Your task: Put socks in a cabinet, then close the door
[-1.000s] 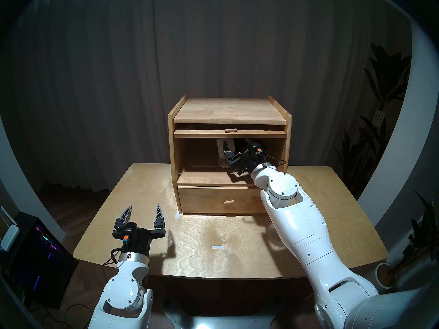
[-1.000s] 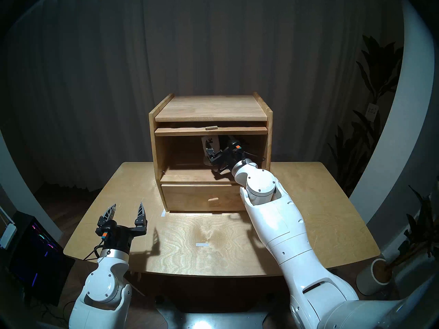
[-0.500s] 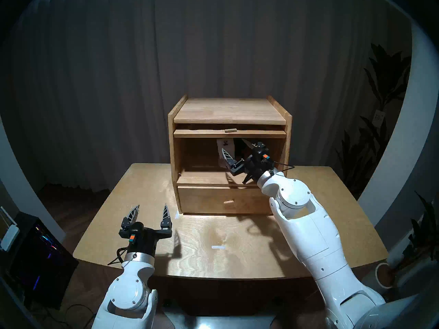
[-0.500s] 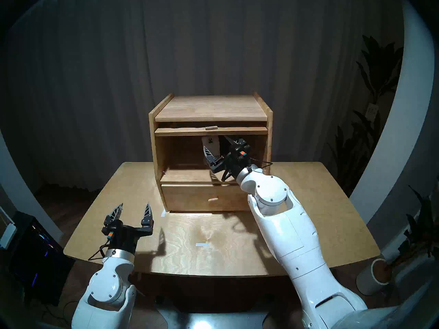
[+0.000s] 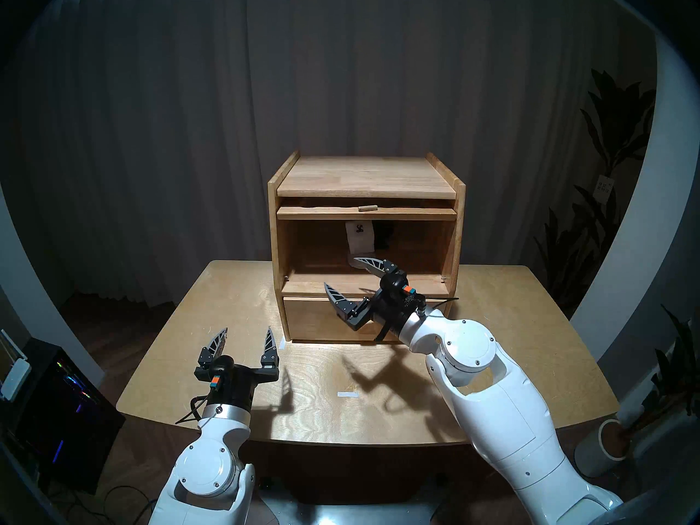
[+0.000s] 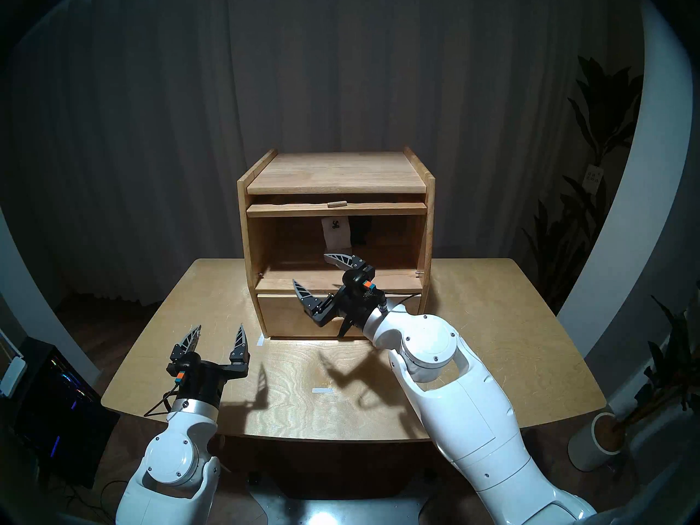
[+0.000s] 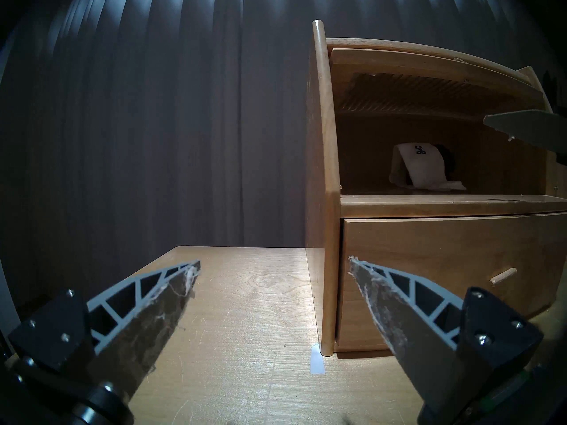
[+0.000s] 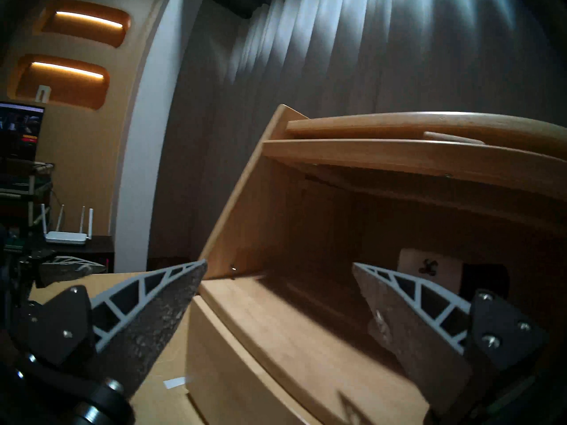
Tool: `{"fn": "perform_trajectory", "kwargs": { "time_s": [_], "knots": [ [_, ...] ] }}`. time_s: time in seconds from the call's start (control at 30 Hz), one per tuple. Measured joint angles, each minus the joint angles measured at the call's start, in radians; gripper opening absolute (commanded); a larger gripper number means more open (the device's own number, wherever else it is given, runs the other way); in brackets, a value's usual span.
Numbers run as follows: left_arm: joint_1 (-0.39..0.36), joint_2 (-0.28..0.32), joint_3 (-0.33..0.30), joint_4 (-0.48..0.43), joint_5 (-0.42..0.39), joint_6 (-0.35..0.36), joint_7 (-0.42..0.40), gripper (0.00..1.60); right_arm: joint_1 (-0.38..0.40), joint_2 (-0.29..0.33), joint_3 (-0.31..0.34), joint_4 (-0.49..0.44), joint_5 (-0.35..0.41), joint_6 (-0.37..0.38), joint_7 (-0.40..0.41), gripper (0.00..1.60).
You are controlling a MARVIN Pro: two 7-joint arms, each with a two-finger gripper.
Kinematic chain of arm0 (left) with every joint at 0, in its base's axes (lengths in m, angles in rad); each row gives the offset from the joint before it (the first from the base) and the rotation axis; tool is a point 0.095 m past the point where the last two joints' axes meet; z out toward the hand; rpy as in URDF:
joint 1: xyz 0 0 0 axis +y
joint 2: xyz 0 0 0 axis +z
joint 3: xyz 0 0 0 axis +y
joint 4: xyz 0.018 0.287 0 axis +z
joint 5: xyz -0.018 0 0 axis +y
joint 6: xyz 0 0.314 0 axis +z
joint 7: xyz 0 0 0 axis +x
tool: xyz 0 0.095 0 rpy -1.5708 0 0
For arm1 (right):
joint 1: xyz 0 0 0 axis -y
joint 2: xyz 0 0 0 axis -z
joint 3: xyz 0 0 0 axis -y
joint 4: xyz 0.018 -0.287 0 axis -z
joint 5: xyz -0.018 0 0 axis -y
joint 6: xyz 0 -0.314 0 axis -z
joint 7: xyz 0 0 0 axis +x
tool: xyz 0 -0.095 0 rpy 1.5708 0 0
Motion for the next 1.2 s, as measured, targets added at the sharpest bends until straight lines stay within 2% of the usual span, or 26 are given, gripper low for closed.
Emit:
{"fn": "perform_trajectory", "kwargs": {
  "time_s": [0.17, 0.4, 0.57, 0.73, 0.93, 1.2],
  "knots": [
    [0.004, 0.001, -0.002, 0.000, 0.000, 0.000, 0.002, 1.60, 0.002, 0.011, 0.032, -0.058, 0.015, -0.028, 0.012, 1.60],
    [0.009, 0.003, -0.007, 0.000, 0.000, 0.000, 0.005, 1.60, 0.024, 0.032, 0.142, -0.152, 0.043, -0.074, -0.007, 1.60],
    [0.010, 0.004, -0.009, 0.000, 0.000, 0.000, 0.006, 1.60, 0.034, 0.052, 0.229, -0.219, 0.065, -0.103, -0.046, 1.60],
    [0.009, 0.005, -0.004, 0.000, 0.003, 0.000, 0.007, 1.60, 0.026, 0.077, 0.319, -0.280, 0.085, -0.117, -0.121, 1.60],
    [0.002, 0.006, 0.000, -0.001, 0.009, 0.002, 0.009, 1.60, -0.025, 0.102, 0.418, -0.259, 0.097, -0.112, -0.225, 1.60],
    [-0.021, 0.013, -0.020, -0.001, 0.022, 0.008, 0.027, 1.60, -0.132, 0.123, 0.559, -0.136, 0.122, -0.070, -0.372, 1.60]
  ]
}}
